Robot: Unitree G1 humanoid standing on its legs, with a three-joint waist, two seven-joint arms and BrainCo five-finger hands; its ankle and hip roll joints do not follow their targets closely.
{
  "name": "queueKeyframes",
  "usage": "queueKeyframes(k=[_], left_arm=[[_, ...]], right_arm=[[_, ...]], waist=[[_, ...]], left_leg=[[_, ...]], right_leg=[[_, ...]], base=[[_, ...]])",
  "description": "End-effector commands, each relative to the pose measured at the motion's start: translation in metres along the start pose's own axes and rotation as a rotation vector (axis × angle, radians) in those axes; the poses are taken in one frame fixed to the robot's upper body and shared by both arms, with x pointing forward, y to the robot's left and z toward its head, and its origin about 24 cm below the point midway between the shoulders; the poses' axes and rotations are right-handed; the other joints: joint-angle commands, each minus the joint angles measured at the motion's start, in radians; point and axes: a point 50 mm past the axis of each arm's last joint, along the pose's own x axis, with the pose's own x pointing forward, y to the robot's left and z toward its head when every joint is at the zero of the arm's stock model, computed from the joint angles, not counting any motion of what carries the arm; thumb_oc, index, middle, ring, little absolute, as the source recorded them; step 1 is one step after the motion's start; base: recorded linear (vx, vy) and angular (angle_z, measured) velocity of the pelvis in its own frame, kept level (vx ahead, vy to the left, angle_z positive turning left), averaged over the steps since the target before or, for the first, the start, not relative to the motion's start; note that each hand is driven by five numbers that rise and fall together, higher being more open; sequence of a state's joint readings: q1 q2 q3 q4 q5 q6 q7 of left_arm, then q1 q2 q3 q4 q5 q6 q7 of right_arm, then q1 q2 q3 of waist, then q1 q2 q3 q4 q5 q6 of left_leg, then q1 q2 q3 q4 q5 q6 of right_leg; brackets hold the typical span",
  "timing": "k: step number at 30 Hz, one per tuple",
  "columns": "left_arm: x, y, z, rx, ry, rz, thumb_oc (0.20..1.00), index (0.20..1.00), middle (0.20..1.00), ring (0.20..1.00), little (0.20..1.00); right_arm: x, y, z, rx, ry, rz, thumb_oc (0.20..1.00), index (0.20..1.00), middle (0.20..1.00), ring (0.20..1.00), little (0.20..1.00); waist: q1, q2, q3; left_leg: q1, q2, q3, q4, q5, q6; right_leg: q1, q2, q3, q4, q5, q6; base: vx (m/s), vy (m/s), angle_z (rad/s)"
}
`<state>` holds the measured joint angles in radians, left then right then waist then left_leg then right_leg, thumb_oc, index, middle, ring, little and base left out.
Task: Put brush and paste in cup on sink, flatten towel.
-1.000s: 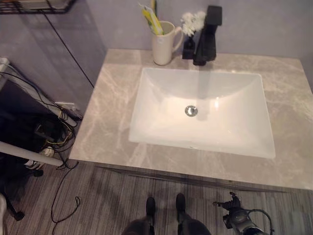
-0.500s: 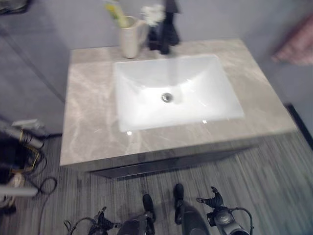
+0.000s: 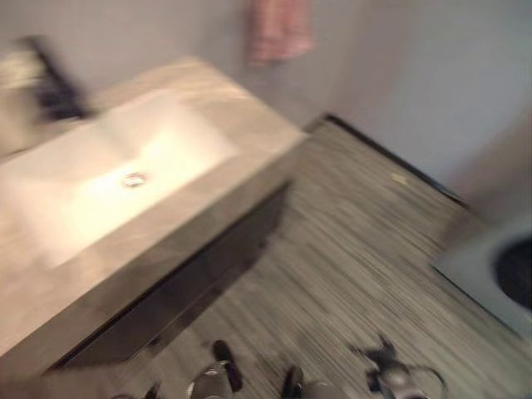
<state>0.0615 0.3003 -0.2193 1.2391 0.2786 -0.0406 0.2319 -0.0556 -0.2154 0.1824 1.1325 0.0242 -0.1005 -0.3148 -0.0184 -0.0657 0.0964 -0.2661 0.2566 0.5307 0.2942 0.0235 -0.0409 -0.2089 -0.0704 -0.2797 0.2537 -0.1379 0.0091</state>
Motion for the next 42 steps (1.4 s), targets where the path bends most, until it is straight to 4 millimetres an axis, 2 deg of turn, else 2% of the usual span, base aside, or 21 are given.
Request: queueKeyframes(k=[1,2,4,6,7,8,9,11,15,16,17,19,21,22,23,24,26,38,39,40,42], left_arm=[[0.007,0.025,0.089,-0.239,-0.27,0.098,1.0,1.0,1.0,1.0,1.0],[0.006,0.035,0.098,-0.356,-0.315,0.099,1.0,1.0,1.0,1.0,1.0],[0.002,0.048,0.111,-0.485,-0.391,0.136,1.0,1.0,1.0,1.0,1.0],[-0.002,0.061,0.131,-0.611,-0.468,0.153,1.0,1.0,1.0,1.0,1.0],[-0.002,0.061,0.131,-0.611,-0.468,0.153,1.0,1.0,1.0,1.0,1.0],[-0.004,0.064,0.138,-0.628,-0.494,0.155,1.0,1.0,1.0,1.0,1.0],[-0.009,0.068,0.154,-0.608,-0.567,0.155,1.0,1.0,1.0,1.0,1.0],[-0.012,0.071,0.161,-0.615,-0.594,0.156,1.0,1.0,1.0,1.0,1.0],[-0.022,0.085,0.172,-0.659,-0.693,0.196,1.0,1.0,1.0,1.0,1.0],[-0.026,0.089,0.175,-0.664,-0.724,0.209,1.0,1.0,1.0,1.0,1.0],[-0.031,0.097,0.177,-0.67,-0.768,0.234,1.0,1.0,1.0,1.0,1.0],[-0.04,0.108,0.184,-0.697,-0.831,0.262,1.0,1.0,1.0,1.0,1.0],[-0.043,0.111,0.187,-0.721,-0.854,0.266,1.0,1.0,1.0,1.0,1.0],[-0.047,0.116,0.192,-0.757,-0.886,0.264,1.0,1.0,1.0,1.0,1.0],[-0.047,0.114,0.195,-0.746,-0.887,0.239,1.0,1.0,1.0,1.0,1.0],[-0.045,0.113,0.197,-0.739,-0.875,0.234,1.0,1.0,1.0,1.0,1.0],[-0.041,0.106,0.202,-0.734,-0.847,0.22,1.0,1.0,1.0,1.0,1.0],[-0.041,0.106,0.202,-0.734,-0.847,0.22,1.0,1.0,1.0,1.0,1.0],[-0.039,0.1,0.2,-0.737,-0.828,0.202,1.0,1.0,1.0,1.0,1.0],[-0.024,0.076,0.169,-0.751,-0.683,0.147,1.0,1.0,1.0,1.0,1.0],[-0.023,0.078,0.166,-0.728,-0.681,0.14,1.0,1.0,1.0,1.0,1.0]], right_arm=[[0.011,-0.033,0.031,-0.078,-0.14,-0.036,1.0,1.0,1.0,1.0,1.0],[0.009,-0.032,0.04,-0.035,-0.194,-0.013,1.0,1.0,1.0,1.0,1.0],[0.007,-0.04,0.049,0.069,-0.248,-0.035,1.0,1.0,1.0,1.0,1.0],[0.004,-0.05,0.078,0.241,-0.37,-0.066,1.0,1.0,1.0,1.0,1.0],[0.004,-0.05,0.078,0.241,-0.37,-0.066,1.0,1.0,1.0,1.0,1.0],[0.001,-0.052,0.09,0.255,-0.426,-0.068,1.0,1.0,1.0,1.0,1.0],[0.0,-0.06,0.1,0.272,-0.472,-0.092,1.0,1.0,1.0,1.0,1.0],[0.0,-0.063,0.105,0.287,-0.488,-0.109,1.0,1.0,1.0,1.0,1.0],[-0.006,-0.064,0.13,0.342,-0.571,-0.103,1.0,1.0,1.0,1.0,1.0],[-0.007,-0.063,0.136,0.353,-0.591,-0.096,1.0,1.0,1.0,1.0,1.0],[-0.012,-0.06,0.149,0.378,-0.641,-0.071,1.0,1.0,1.0,1.0,1.0],[-0.018,-0.063,0.159,0.401,-0.696,-0.061,1.0,1.0,1.0,1.0,1.0],[-0.019,-0.066,0.161,0.418,-0.711,-0.073,1.0,1.0,1.0,1.0,1.0],[-0.022,-0.072,0.165,0.427,-0.74,-0.095,1.0,1.0,1.0,1.0,1.0],[-0.022,-0.076,0.163,0.465,-0.743,-0.125,1.0,1.0,1.0,1.0,1.0],[-0.022,-0.07,0.164,0.468,-0.74,-0.106,1.0,1.0,1.0,1.0,1.0],[-0.017,-0.063,0.162,0.45,-0.698,-0.084,1.0,1.0,1.0,1.0,1.0],[-0.017,-0.063,0.162,0.45,-0.698,-0.084,1.0,1.0,1.0,1.0,1.0],[-0.009,-0.054,0.145,0.423,-0.611,-0.064,1.0,1.0,1.0,1.0,1.0],[0.004,-0.04,0.08,0.58,-0.33,-0.068,1.0,1.0,1.0,1.0,1.0],[0.007,-0.044,0.068,0.619,-0.271,-0.09,1.0,1.0,1.0,1.0,1.0]], waist=[[0.07,0.029,0.127],[0.067,0.025,0.123],[0.072,0.03,0.121],[0.079,0.032,0.136],[0.078,0.031,0.134],[0.078,0.033,0.136],[0.08,0.041,0.137],[0.086,0.049,0.139],[0.094,0.051,0.13],[0.106,0.048,0.128],[0.132,0.052,0.117],[0.136,0.058,0.122],[0.129,0.062,0.127],[0.115,0.058,0.138],[0.122,0.047,0.139],[0.114,0.052,0.14],[0.111,0.055,0.138],[0.111,0.055,0.138],[0.112,0.056,0.129],[0.124,0.051,0.115],[0.125,0.044,0.076]], left_leg=[[-0.065,-0.235,-0.467,0.05,-0.081,0.016],[-0.07,-0.222,-0.464,0.056,-0.095,0.029],[-0.086,-0.21,-0.493,0.078,-0.069,0.027],[-0.108,-0.243,-0.581,0.064,-0.054,0.016],[-0.11,-0.244,-0.582,0.06,-0.051,0.015],[-0.11,-0.25,-0.6,0.043,-0.04,0.01],[-0.128,-0.252,-0.615,0.034,-0.018,-0.002],[-0.141,-0.251,-0.621,0.022,0.002,-0.007],[-0.102,-0.258,-0.583,0.044,-0.058,0.024],[-0.083,-0.26,-0.568,0.053,-0.084,0.033],[-0.046,-0.243,-0.53,0.058,-0.117,0.048],[-0.029,-0.235,-0.519,0.069,-0.131,0.053],[-0.02,-0.234,-0.515,0.088,-0.148,0.055],[-0.02,-0.246,-0.512,0.136,-0.158,0.051],[-0.051,-0.246,-0.52,0.253,-0.164,0.043],[-0.063,-0.241,-0.529,0.269,-0.166,0.042],[-0.066,-0.235,-0.527,0.321,-0.194,0.05],[-0.067,-0.234,-0.527,0.322,-0.195,0.05],[-0.068,-0.232,-0.537,0.375,-0.208,0.06],[-0.065,-0.238,-0.553,0.453,-0.246,0.071],[-0.056,-0.251,-0.56,0.408,-0.232,0.063]], right_leg=[[0.045,0.062,0.176,-0.146,0.049,0.04],[0.049,0.078,0.206,-0.149,0.05,0.039],[0.052,0.097,0.234,-0.14,0.047,0.031],[0.065,0.112,0.264,-0.116,0.022,0.024],[0.063,0.111,0.263,-0.117,0.023,0.024],[0.068,0.116,0.276,-0.111,0.017,0.024],[0.082,0.119,0.29,-0.093,-0.003,0.026],[0.086,0.122,0.293,-0.068,-0.018,0.023],[0.066,0.099,0.289,0.026,-0.045,0.042],[0.062,0.084,0.284,0.047,-0.047,0.058],[0.022,0.053,0.243,0.124,-0.022,0.099],[-0.024,0.045,0.229,0.184,-0.006,0.119],[-0.064,0.031,0.225,0.216,-0.003,0.125],[-0.074,0.003,0.197,0.156,0.015,0.11],[-0.03,-0.004,0.171,0.133,-0.015,0.08],[-0.025,0.021,0.17,0.15,-0.029,0.061],[-0.006,0.027,0.145,0.178,-0.059,0.037],[-0.006,0.027,0.145,0.178,-0.059,0.036],[0.007,0.042,0.128,0.22,-0.111,0.012],[0.047,0.047,0.093,0.266,-0.174,-0.005],[0.085,0.023,0.081,0.181,-0.147,0.015]], base=[[0.04,-0.175,-2.45],[0.09,-0.164,-2.95],[0.1,-0.095,-1.72],[0.11,0.028,-0.69],[0.1,0.06,-0.24],[0.12,0.114,-0.29],[0.12,0.115,-0.43],[0.13,0.105,-0.32],[0.11,0.189,-0.23],[0.14,0.237,-0.5],[0.11,0.175,-0.67],[0.04,0.115,-0.99],[0.01,0.064,-0.58],[0.04,-0.038,-0.08],[0.05,-0.067,0.13],[0.07,-0.089,0.28],[0.06,-0.025,0.47],[0.01,-0.001,0.01],[0.29,-0.02,0.07],[0.36,-0.009,0.08],[0.37,0.118,0.2]])
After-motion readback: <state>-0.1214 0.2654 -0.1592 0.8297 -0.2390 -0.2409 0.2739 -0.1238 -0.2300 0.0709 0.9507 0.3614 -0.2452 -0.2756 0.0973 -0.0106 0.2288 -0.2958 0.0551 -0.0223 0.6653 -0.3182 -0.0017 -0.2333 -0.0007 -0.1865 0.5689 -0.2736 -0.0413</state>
